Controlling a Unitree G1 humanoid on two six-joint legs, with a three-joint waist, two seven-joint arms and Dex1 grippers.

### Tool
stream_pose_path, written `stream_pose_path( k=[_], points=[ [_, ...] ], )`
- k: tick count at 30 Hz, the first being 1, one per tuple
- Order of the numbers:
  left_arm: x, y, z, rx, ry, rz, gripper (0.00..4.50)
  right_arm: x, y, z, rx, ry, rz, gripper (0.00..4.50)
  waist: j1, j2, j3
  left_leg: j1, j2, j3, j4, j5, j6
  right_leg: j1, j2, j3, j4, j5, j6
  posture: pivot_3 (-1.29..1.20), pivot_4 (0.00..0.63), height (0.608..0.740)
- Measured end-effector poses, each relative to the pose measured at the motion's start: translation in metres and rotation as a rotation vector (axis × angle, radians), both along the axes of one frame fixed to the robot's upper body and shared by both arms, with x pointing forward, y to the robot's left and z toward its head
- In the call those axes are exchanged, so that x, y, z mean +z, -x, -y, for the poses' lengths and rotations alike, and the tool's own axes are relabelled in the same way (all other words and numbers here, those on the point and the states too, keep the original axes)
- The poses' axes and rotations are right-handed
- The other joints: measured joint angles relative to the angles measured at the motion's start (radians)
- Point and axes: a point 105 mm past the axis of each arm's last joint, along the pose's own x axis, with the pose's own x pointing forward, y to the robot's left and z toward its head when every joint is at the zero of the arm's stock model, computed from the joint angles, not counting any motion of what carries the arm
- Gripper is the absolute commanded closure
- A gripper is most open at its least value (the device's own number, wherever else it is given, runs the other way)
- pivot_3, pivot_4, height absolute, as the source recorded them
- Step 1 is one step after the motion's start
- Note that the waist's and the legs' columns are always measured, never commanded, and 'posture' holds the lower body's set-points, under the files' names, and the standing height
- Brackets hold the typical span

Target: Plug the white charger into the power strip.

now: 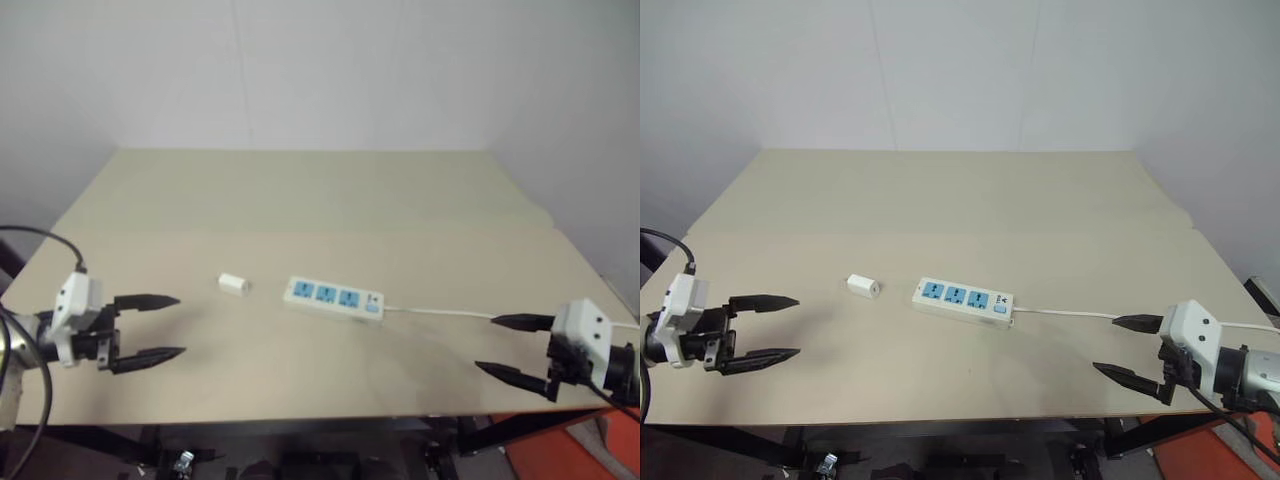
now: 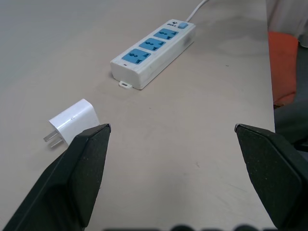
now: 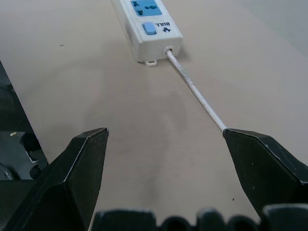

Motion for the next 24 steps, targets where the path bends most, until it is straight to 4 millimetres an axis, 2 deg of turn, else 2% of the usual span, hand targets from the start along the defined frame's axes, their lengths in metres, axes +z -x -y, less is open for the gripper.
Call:
stream_pose_path(
  k=[13,16,20,24],
  points=[
    [0.002,-0.002,0.002,0.004,0.002,0.015,0.00,-0.004,-0.001,-0.004,-0.003,0.003,0.009,0.03,0.000,0.000,0.000,0.000,0.000,0.000,0.000,0.000,0.000,0.000,0.000,0.000,0.000,0.000,0.000,0.00,0.150,0.740],
    [0.004,-0.002,0.005,-0.011,0.006,0.024,0.00,0.000,-0.010,-0.009,0.008,-0.016,0.037,0.03,-0.001,0.000,0.000,0.000,0.000,0.000,0.000,0.000,0.000,0.000,0.000,0.000,0.000,0.000,0.000,0.00,0.150,0.740],
    [0.013,-0.004,0.023,-0.093,0.010,0.046,0.00,-0.004,-0.027,-0.028,0.067,-0.048,0.069,0.03,-0.002,-0.001,0.000,0.001,0.000,0.000,0.000,0.000,0.000,0.000,0.001,0.000,0.001,0.000,0.000,0.00,0.150,0.740],
    [0.019,-0.012,0.043,-0.164,0.034,0.074,0.00,-0.011,-0.054,-0.051,0.126,-0.087,0.122,0.03,-0.002,-0.001,0.000,0.000,0.000,0.000,0.001,0.000,0.000,0.000,0.001,0.001,0.001,0.000,0.000,0.00,0.150,0.740]
  ],
)
